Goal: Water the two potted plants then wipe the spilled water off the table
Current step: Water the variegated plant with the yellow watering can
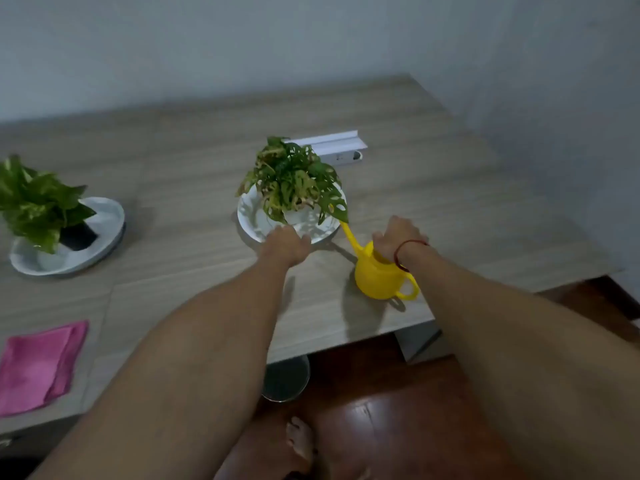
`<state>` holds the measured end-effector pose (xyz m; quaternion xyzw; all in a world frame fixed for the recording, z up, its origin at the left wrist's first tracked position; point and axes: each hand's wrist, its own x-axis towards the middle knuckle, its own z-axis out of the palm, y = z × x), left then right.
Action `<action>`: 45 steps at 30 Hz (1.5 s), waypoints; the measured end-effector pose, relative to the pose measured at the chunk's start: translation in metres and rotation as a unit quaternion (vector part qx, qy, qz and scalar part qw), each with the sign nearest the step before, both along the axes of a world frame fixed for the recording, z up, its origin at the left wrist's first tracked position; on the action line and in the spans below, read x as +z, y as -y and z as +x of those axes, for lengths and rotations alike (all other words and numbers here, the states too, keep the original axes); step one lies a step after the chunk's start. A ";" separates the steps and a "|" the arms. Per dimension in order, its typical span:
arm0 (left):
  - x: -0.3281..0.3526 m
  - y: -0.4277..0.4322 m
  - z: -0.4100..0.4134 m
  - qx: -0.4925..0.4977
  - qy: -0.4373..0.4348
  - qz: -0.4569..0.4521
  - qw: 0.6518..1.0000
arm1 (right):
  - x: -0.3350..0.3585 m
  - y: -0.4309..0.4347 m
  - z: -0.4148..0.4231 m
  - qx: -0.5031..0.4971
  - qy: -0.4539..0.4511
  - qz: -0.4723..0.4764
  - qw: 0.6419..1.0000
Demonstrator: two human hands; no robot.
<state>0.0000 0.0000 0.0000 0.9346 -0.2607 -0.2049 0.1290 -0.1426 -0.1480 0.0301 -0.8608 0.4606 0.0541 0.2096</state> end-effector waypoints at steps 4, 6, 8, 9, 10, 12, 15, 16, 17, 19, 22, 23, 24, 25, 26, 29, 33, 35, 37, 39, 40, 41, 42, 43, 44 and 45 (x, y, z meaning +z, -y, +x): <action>-0.047 0.003 -0.013 0.000 -0.060 0.061 0.996 | -0.040 -0.002 -0.011 -0.084 0.010 0.057 0.995; -0.068 0.004 -0.021 0.004 -0.077 0.084 0.994 | -0.058 -0.005 -0.013 -0.114 0.029 0.065 0.991; -0.082 0.006 -0.026 0.014 -0.068 0.079 0.994 | -0.067 -0.007 -0.014 -0.141 0.050 0.034 0.988; -0.088 0.006 -0.029 0.018 -0.063 0.076 0.995 | -0.071 -0.007 -0.014 -0.158 0.056 0.027 0.986; -0.094 0.006 -0.032 0.019 -0.063 0.077 0.995 | -0.075 -0.008 -0.015 -0.174 0.060 0.025 0.983; -0.102 0.003 -0.036 0.019 -0.072 0.085 0.994 | -0.082 -0.009 -0.018 -0.205 0.057 0.016 0.977; -0.107 -0.001 -0.036 0.006 -0.080 0.089 0.993 | -0.087 -0.008 -0.020 -0.242 0.046 0.004 0.969; -0.107 -0.002 -0.036 0.007 -0.076 0.088 0.993 | -0.087 -0.008 -0.019 -0.254 0.054 0.006 0.966; -0.107 -0.001 -0.037 0.012 -0.075 0.083 0.994 | -0.087 -0.008 -0.018 -0.267 0.065 0.016 0.962; -0.104 0.003 -0.037 0.027 -0.068 0.077 0.994 | -0.085 -0.008 -0.012 -0.295 0.085 0.045 0.951; -0.101 0.011 -0.032 0.036 -0.038 0.079 0.995 | -0.084 -0.002 -0.005 -0.309 0.097 0.074 0.943; -0.100 0.013 -0.029 0.044 -0.028 0.078 0.996 | -0.083 0.000 -0.004 -0.310 0.096 0.078 0.943; -0.099 0.014 -0.025 0.056 -0.023 0.074 0.995 | -0.083 0.003 -0.003 -0.311 0.095 0.081 0.942; -0.099 0.015 -0.021 0.071 -0.022 0.070 0.995 | -0.083 0.006 -0.002 -0.313 0.096 0.085 0.941; -0.100 0.015 -0.016 0.087 -0.026 0.068 0.994 | -0.083 0.009 -0.001 -0.317 0.099 0.090 0.939; -0.104 0.014 -0.008 0.107 -0.077 0.084 0.988 | -0.078 0.019 0.002 -0.324 0.115 0.095 0.934; -0.107 0.016 -0.004 0.093 -0.112 0.109 0.983 | -0.059 0.039 0.010 -0.327 0.136 0.072 0.932; -0.104 0.018 -0.002 0.096 -0.123 0.108 0.982 | -0.046 0.046 0.015 -0.325 0.149 0.056 0.932; -0.101 0.019 -0.001 0.099 -0.133 0.108 0.980 | -0.033 0.051 0.022 -0.315 0.164 0.041 0.934; -0.101 0.020 0.001 0.097 -0.138 0.108 0.980 | -0.020 0.055 0.030 -0.293 0.177 0.024 0.939; -0.102 0.020 0.001 0.091 -0.136 0.110 0.980 | -0.014 0.056 0.034 -0.282 0.182 0.019 0.942; -0.104 0.020 0.002 0.082 -0.133 0.116 0.981 | -0.007 0.057 0.039 -0.275 0.188 0.015 0.943; -0.105 0.020 0.002 0.074 -0.129 0.123 0.981 | -0.002 0.057 0.043 -0.272 0.194 0.015 0.942; -0.107 0.019 0.003 0.071 -0.130 0.128 0.981 | 0.002 0.057 0.046 -0.268 0.203 0.016 0.942; -0.109 0.019 0.004 0.072 -0.134 0.130 0.980 | 0.005 0.056 0.049 -0.264 0.211 0.020 0.941; -0.111 0.018 0.004 0.074 -0.138 0.129 0.979 | 0.007 0.055 0.052 -0.259 0.216 0.025 0.941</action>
